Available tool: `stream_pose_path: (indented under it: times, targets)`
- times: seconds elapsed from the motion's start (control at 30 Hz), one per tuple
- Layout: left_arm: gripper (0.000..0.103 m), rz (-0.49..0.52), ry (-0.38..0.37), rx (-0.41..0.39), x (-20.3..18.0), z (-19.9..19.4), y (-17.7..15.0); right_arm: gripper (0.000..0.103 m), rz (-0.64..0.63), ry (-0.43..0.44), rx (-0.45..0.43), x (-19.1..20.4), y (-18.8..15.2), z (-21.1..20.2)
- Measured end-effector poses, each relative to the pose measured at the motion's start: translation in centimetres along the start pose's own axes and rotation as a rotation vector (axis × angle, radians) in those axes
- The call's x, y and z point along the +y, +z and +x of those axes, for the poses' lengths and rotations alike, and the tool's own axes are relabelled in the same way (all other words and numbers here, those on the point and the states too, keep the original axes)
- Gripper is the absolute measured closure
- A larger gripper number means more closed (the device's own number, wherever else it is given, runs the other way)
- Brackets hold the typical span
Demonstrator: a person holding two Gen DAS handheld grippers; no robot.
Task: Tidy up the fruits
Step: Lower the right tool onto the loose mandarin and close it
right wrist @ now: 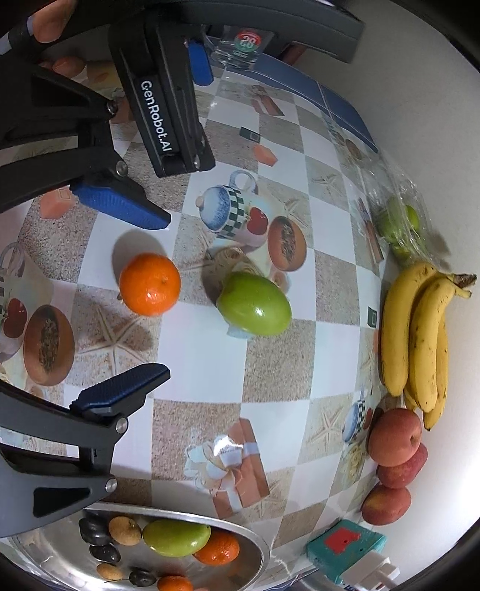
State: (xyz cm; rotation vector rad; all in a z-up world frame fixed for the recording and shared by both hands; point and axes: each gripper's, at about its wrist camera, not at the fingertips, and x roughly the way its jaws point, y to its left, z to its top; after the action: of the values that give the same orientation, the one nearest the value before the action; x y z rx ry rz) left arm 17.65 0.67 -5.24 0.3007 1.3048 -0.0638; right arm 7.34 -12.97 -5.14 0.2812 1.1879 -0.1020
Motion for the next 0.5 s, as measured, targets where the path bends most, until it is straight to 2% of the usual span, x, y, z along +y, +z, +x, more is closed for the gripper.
stream_pose_path:
  times: [0.1,0.17,0.27,0.33,0.43,0.5]
  targets:
    - [0.000,0.003,-0.001,0.000,-0.16,-0.09,-0.02,0.044,-0.011,0.003,0.002,0.30,-0.11,0.09]
    - [0.000,0.004,0.001,0.000,-0.31,-0.18,-0.04,0.045,-0.014,0.003,0.004,0.37,-0.17,0.12]
    - [0.000,0.004,0.002,0.000,-0.32,-0.23,-0.03,0.056,-0.020,0.012,0.005,0.48,-0.25,0.09]
    - [0.000,0.005,0.003,-0.001,-0.33,-0.28,-0.03,0.057,-0.022,0.016,0.005,0.62,-0.25,0.12]
    - [0.000,0.006,0.004,-0.002,-0.30,-0.29,0.00,0.066,-0.026,0.019,0.001,0.65,-0.27,0.01]
    - [0.000,0.008,0.006,-0.004,-0.32,-0.43,0.03,0.066,-0.022,0.028,0.003,0.50,-0.26,-0.02]
